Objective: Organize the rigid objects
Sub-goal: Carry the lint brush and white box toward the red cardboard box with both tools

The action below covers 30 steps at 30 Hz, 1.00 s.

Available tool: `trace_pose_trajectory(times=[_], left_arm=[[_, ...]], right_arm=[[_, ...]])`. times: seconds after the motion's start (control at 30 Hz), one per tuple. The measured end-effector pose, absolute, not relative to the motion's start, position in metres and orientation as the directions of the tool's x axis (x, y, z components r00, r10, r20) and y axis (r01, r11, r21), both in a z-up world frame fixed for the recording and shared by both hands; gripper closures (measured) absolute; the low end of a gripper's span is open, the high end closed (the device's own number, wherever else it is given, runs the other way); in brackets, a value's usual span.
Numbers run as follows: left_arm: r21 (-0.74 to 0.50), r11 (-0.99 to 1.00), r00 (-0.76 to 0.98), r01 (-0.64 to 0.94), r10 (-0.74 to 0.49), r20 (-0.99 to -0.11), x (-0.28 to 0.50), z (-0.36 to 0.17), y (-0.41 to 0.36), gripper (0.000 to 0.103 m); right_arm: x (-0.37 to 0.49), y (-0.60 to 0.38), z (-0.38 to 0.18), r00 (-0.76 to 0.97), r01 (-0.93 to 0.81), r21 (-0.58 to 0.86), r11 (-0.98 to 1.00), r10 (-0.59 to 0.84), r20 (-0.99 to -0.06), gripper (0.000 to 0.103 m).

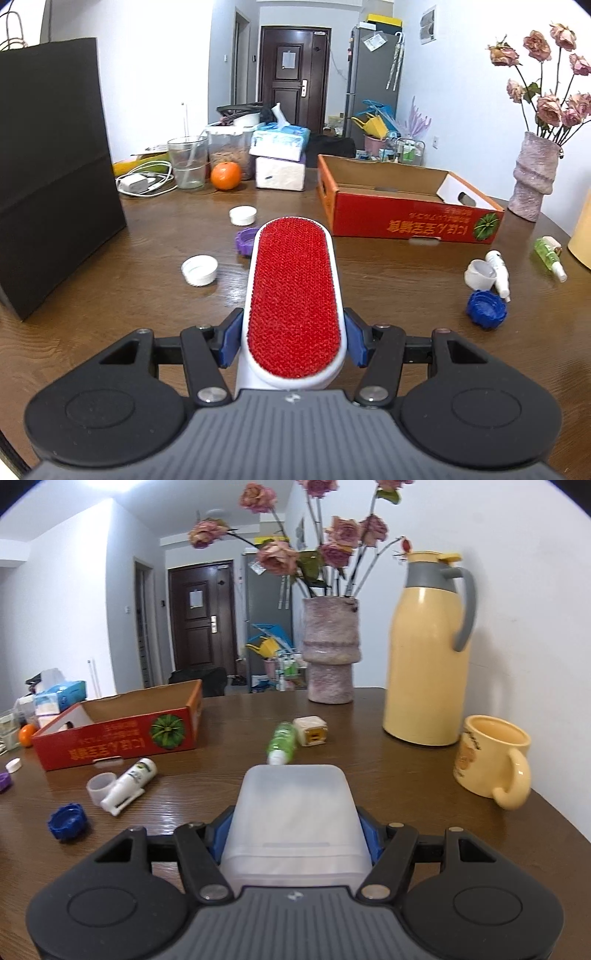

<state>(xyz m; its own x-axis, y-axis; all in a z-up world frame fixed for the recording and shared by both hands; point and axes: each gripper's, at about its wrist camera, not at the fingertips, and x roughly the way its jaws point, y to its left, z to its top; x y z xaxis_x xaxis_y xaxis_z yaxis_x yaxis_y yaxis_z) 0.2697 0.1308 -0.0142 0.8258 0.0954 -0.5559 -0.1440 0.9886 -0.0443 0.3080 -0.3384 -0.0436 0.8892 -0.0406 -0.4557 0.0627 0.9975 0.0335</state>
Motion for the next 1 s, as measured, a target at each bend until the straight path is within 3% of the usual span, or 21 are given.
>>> trace_pose_trajectory(times=[1.0], left_arm=[[-0.101, 0.993, 0.878, -0.066, 0.009, -0.478, 0.332, 0.017, 0.048, 0.046]], right_arm=[[0.367, -0.240, -0.010, 0.905, -0.206, 0.069, 0.976, 0.217, -0.367, 0.038]])
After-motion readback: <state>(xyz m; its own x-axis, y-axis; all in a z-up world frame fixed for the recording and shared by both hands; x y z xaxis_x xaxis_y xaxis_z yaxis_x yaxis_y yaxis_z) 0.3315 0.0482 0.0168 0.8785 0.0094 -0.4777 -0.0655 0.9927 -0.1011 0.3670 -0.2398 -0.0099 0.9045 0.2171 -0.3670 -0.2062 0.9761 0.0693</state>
